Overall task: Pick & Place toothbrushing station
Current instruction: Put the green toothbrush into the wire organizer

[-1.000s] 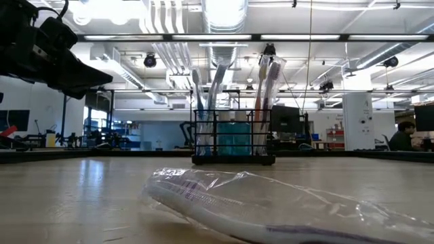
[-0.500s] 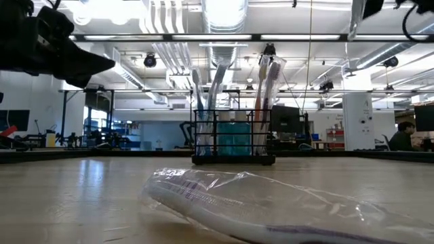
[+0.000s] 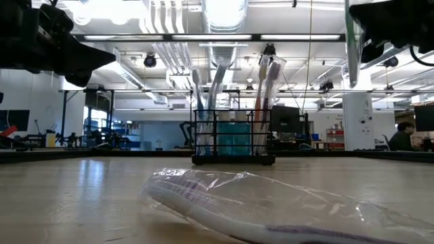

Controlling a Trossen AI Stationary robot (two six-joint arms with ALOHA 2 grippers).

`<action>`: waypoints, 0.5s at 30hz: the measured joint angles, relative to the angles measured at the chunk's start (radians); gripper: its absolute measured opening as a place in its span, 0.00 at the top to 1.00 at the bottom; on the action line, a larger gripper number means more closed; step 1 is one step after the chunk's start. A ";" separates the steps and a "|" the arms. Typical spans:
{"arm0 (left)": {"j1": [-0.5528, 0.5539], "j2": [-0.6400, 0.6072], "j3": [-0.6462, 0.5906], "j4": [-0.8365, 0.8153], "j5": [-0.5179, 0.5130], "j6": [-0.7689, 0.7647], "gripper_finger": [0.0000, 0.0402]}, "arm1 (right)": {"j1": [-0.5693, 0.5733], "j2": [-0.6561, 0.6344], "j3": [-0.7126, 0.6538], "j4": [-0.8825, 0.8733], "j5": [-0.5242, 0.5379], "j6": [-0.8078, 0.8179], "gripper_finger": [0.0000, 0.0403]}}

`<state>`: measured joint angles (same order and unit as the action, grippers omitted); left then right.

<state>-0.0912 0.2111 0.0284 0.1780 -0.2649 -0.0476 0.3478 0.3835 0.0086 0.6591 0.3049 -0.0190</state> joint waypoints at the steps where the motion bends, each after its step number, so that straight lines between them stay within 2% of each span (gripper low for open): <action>1: 0.000 0.000 0.000 0.000 0.000 -0.010 0.99 | 0.000 0.008 0.000 -0.007 0.009 0.003 0.97; 11: 0.000 0.000 0.000 -0.030 0.002 -0.024 0.99 | 0.000 0.064 0.001 0.056 0.011 -0.007 0.97; 15: 0.000 0.000 0.000 -0.030 0.002 -0.019 0.99 | 0.000 0.063 0.080 -0.002 0.012 -0.021 0.97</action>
<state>-0.0910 0.2111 0.0284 0.1478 -0.2634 -0.0669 0.3477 0.4461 0.0890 0.6574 0.3171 -0.0401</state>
